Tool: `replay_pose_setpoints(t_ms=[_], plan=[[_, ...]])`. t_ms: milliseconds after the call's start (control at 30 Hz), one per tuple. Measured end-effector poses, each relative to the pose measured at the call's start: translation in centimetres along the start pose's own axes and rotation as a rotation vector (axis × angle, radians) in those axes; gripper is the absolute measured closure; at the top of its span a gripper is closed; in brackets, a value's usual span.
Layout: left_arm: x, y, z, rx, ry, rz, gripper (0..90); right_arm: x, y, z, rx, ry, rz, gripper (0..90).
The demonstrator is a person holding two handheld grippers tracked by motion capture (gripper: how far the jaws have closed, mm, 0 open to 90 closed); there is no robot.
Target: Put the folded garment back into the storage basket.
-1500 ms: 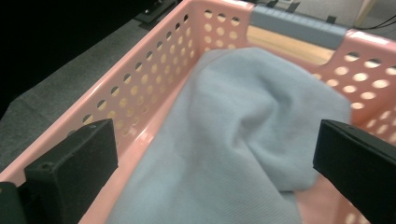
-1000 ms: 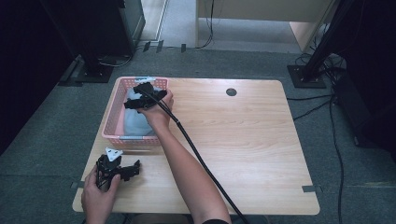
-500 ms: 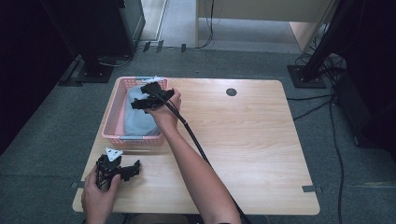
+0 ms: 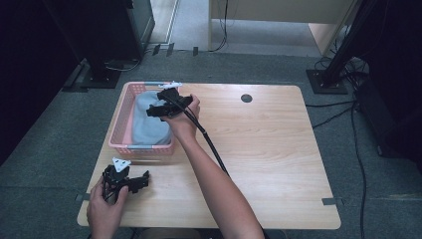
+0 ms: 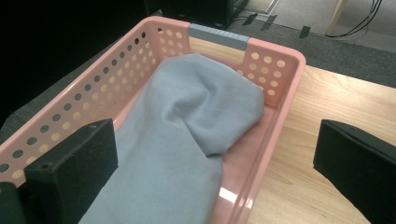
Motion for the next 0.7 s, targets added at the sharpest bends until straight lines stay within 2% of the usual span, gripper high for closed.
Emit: replay_pose_setpoints(t_ms=[500,700], plan=[[0.0,0.0,0.0,-0.001,0.0,0.0,0.0,-0.4,1.5,-1.6,-0.002,0.009,0.028,0.0],[0.0,0.0,0.0,0.0,-0.001,0.0,0.0,-0.4,1.8,-2.3,-0.01,0.01,0.026,0.0]])
Point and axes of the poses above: each handheld gripper's, and its own axes: z roughly forward along the jaws, x roughly out of its top, y roughly to its right, the point moved 3 cm from there along z, roughly forward along the jaws, and after that the axes turned 14 degrees about -y, right-handed, at the moved point
